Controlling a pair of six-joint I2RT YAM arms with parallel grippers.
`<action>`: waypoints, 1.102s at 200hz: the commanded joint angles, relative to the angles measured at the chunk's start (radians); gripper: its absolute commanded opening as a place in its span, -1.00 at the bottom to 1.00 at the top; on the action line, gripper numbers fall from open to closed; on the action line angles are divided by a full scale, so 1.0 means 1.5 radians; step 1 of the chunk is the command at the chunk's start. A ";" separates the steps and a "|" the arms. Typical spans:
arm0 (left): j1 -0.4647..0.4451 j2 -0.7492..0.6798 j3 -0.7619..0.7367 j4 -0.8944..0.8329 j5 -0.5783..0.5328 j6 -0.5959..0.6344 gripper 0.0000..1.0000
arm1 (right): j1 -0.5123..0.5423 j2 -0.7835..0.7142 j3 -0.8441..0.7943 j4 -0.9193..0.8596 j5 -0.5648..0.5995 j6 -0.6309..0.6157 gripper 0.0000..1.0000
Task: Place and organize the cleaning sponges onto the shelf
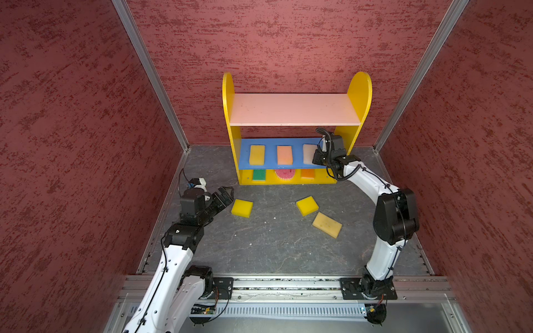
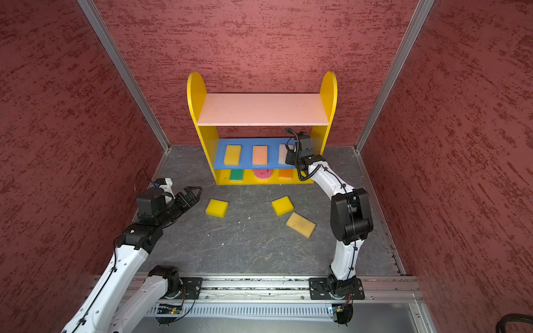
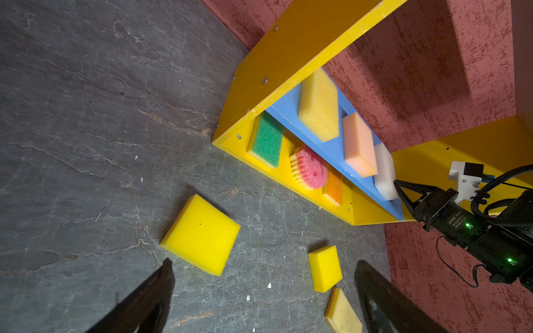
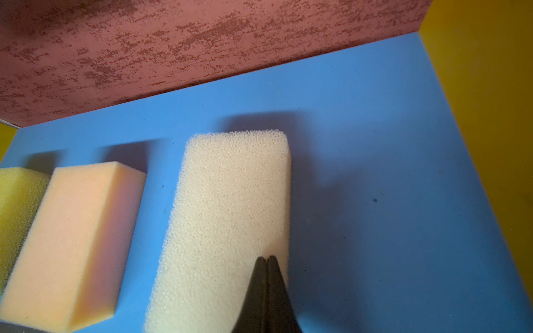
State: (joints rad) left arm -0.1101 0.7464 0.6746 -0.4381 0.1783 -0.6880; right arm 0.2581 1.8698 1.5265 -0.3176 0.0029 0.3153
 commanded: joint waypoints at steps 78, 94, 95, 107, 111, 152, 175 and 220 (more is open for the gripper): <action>-0.045 0.017 0.009 0.031 -0.023 0.003 0.94 | -0.012 -0.002 0.053 -0.063 -0.038 -0.111 -1.00; -0.047 0.021 0.011 0.029 -0.026 0.003 0.96 | -0.012 0.000 0.054 -0.063 -0.044 -0.104 -1.00; -0.047 0.020 0.011 0.029 -0.027 0.004 0.96 | -0.012 0.000 0.054 -0.064 -0.044 -0.103 -1.00; -0.048 0.024 0.012 0.029 -0.025 0.003 0.96 | -0.012 0.002 0.052 -0.063 -0.044 -0.089 -1.00; -0.049 0.025 0.013 0.029 -0.025 0.002 0.96 | -0.012 0.001 0.050 -0.060 -0.040 -0.083 -1.00; -0.051 0.029 0.008 0.037 -0.017 0.003 0.98 | -0.013 0.001 0.030 -0.034 -0.032 -0.055 -0.96; -0.051 0.030 0.010 0.032 -0.019 0.005 0.99 | -0.013 0.003 0.031 -0.034 -0.028 -0.060 -0.82; -0.051 0.035 0.011 0.033 -0.020 0.002 0.99 | -0.014 0.000 0.034 -0.044 -0.023 -0.067 -0.59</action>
State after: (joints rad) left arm -0.1818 0.7929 0.6746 -0.4019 0.1528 -0.6880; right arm 0.2451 1.8702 1.5764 -0.3870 -0.0399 0.2195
